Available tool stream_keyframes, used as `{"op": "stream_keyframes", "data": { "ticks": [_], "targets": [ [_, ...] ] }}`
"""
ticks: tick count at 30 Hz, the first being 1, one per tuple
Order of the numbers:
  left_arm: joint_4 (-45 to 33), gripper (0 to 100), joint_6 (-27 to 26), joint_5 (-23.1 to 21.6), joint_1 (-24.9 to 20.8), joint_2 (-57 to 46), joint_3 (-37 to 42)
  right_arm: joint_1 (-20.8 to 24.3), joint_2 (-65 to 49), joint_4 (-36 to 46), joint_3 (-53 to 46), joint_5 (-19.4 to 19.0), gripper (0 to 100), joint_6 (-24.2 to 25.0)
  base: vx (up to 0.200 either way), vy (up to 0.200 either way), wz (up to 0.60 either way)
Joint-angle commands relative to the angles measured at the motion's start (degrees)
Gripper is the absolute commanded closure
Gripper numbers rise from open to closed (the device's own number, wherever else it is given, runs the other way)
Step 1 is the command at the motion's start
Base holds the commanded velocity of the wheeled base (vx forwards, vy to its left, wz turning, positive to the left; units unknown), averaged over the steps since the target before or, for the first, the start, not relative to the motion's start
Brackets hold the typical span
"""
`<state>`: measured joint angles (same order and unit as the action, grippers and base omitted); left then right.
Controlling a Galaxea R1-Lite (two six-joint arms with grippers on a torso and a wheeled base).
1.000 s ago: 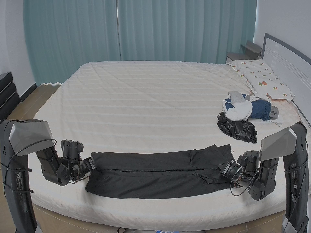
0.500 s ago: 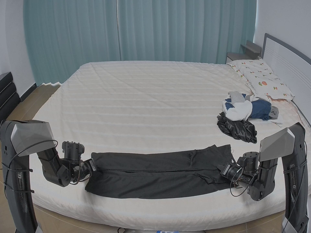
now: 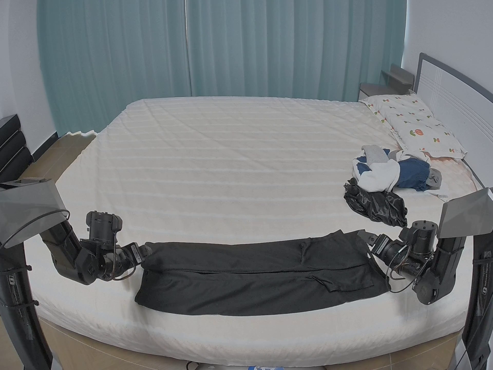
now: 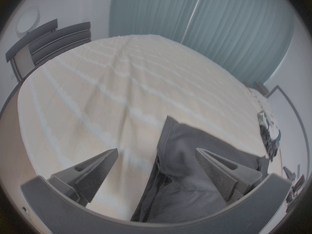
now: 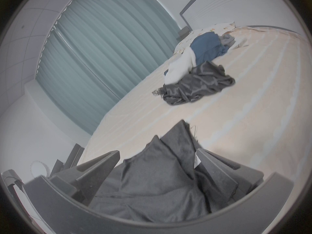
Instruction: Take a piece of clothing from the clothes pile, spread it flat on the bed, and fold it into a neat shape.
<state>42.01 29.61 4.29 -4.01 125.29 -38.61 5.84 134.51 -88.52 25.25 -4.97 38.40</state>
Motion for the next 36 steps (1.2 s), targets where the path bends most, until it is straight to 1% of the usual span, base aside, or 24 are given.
{"op": "stream_keyframes", "data": {
  "ticks": [1,2,3,4,5,6,8,12,13,14,15,16,19,20,25,32,34,36],
  "targets": [
    [-0.3,0,5.5,-1.0,0.8,-0.5,-4.5,-2.5,-1.4,0.3,1.9,-1.4,0,0.5,0.0,0.0,0.0],
    [-0.3,0,6.6,-1.4,0.7,0.3,-5.2,-2.6,-0.9,0.3,2.2,-1.4,0,0.9,0.0,0.0,0.0],
    [-0.3,0,8.5,-3.1,0.5,2.0,-6.8,-2.8,0.1,0.4,3.0,-1.8,0,1.2,0.0,0.0,0.0],
    [-0.3,0,8.5,-3.1,0.5,2.0,-6.8,-2.8,0.1,0.4,3.0,-1.8,0,1.2,0.0,0.0,0.0],
    [-0.4,0,9.8,-5.3,0.3,5.0,-9.3,-3.0,1.4,0.4,4.1,-2.3,0,1.3,0.0,0.0,0.0],
    [-0.4,0,9.8,-5.3,0.3,5.0,-9.3,-3.0,1.4,0.4,4.1,-2.3,0,1.3,0.0,0.0,0.0],
    [-0.6,0,10.0,-5.4,0.2,8.3,-12.8,-3.6,3.7,1.0,6.7,-3.3,0,1.4,0.0,0.0,0.0],
    [-0.4,0,10.1,-5.7,0.1,9.7,-13.6,-4.4,5.5,1.1,9.4,-4.1,0,1.9,0.0,0.0,0.0],
    [-0.3,0,9.9,-5.4,0.2,11.2,-14.8,-4.9,6.1,1.2,10.9,-6.0,0,3.8,0.0,0.0,0.0],
    [-0.3,0,9.9,-5.4,0.2,11.6,-15.3,-4.9,6.1,1.2,11.3,-7.3,0,4.6,0.0,0.0,0.0],
    [-0.3,0,9.9,-5.4,0.2,11.6,-15.3,-4.9,6.1,1.2,11.3,-7.3,0,4.6,0.0,0.0,0.0],
    [-0.2,0,9.9,-5.4,0.2,12.3,-16.0,-5.2,6.2,1.4,11.8,-9.4,0,5.4,0.0,0.0,0.0],
    [-0.1,0,9.9,-5.4,0.2,12.9,-16.5,-5.5,6.4,2.3,12.1,-10.8,0,5.4,0.0,0.0,0.0],
    [-0.1,100,9.9,-5.4,0.2,12.9,-16.5,-5.5,6.5,2.3,12.2,-10.8,0,5.4,0.0,0.0,0.0],
    [1.0,100,9.8,-5.1,0.2,13.8,-17.0,-5.3,9.7,3.3,15.1,-10.7,0,5.4,0.0,0.0,0.0],
    [3.3,100,10.2,-2.9,0.3,14.4,-16.5,-5.7,11.5,6.1,19.6,-10.6,0,5.4,0.0,0.0,0.0],
    [3.4,100,10.9,-2.4,0.3,14.3,-16.4,-5.7,11.7,7.0,20.1,-10.6,0,5.4,0.0,0.0,0.0],
    [3.5,100,13.0,-1.7,0.4,14.1,-16.3,-5.8,12.5,8.1,22.0,-10.3,0,5.5,0.0,0.0,0.0]
  ]
}}
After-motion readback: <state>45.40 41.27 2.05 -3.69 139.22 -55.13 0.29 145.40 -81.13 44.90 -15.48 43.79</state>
